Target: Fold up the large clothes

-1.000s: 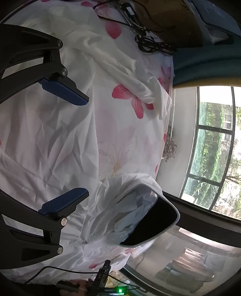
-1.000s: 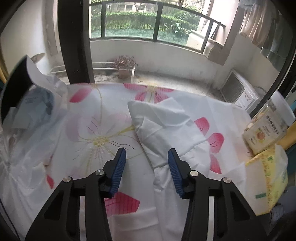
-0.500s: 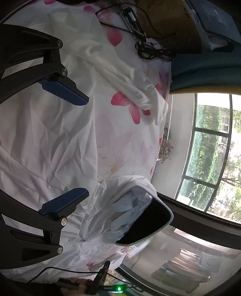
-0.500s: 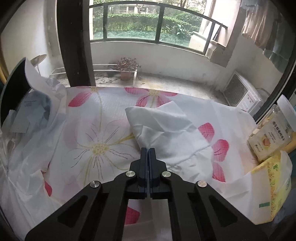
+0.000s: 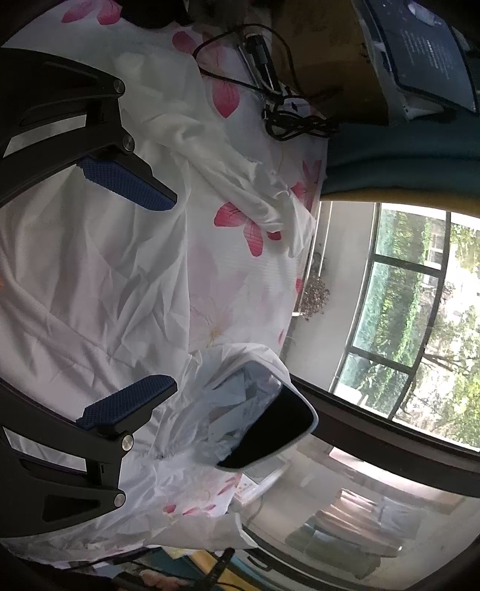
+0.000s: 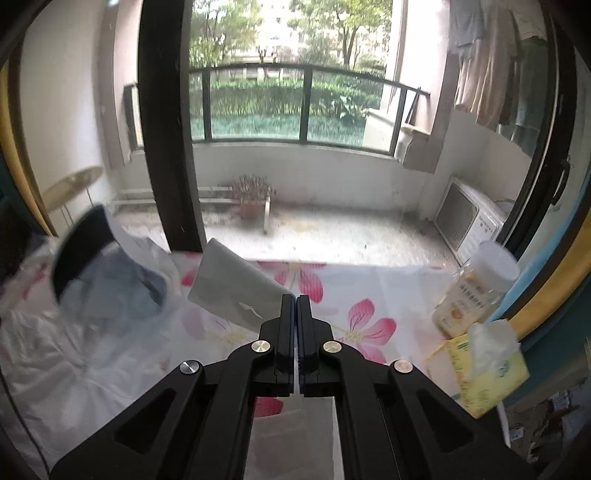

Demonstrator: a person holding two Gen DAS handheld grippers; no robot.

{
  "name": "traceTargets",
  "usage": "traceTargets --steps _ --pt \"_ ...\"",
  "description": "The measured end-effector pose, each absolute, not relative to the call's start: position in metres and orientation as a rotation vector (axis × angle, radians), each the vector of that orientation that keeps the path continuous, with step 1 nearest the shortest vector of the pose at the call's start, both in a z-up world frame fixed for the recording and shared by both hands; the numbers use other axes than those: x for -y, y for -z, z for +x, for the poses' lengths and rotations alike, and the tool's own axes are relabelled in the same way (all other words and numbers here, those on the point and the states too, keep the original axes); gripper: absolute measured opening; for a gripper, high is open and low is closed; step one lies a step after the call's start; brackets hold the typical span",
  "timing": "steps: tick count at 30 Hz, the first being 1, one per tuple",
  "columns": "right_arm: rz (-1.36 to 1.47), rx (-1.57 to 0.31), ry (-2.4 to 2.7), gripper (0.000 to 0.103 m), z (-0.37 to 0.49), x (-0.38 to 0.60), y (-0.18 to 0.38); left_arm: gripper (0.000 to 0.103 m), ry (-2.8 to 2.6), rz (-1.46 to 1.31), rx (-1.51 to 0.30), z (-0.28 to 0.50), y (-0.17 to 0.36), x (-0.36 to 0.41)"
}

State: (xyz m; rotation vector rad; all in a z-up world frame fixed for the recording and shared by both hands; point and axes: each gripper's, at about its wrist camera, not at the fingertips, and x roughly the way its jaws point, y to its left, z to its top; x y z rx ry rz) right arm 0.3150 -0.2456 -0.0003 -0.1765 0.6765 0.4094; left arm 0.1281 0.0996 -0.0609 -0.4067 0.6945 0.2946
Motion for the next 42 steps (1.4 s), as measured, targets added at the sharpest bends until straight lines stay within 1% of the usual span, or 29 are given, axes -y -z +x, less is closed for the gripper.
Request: traceTargets --steps 15,25,34,39,42 --pt "-0.149 -0.47 -0.506 0.001 0.232 0.225 -0.09 0.092 -0.257 -0.412 -0.616 0.076 0.033 -0.104" --pt "-0.167 -0.393 -0.649 0.001 0.17 0.171 -0.12 0.092 -0.266 -0.411 -0.567 0.03 0.023 -0.126" --pt "-0.195 -0.434 -0.797 0.001 0.136 0.094 -0.107 0.092 -0.306 -0.439 -0.54 -0.008 0.026 -0.16" --pt "-0.231 -0.468 -0.865 0.001 0.115 0.047 -0.083 0.092 -0.329 -0.449 -0.54 -0.022 0.03 -0.174" --pt "-0.242 -0.523 -0.905 0.001 0.105 0.022 -0.058 0.092 -0.336 -0.45 -0.548 -0.027 0.033 -0.181"
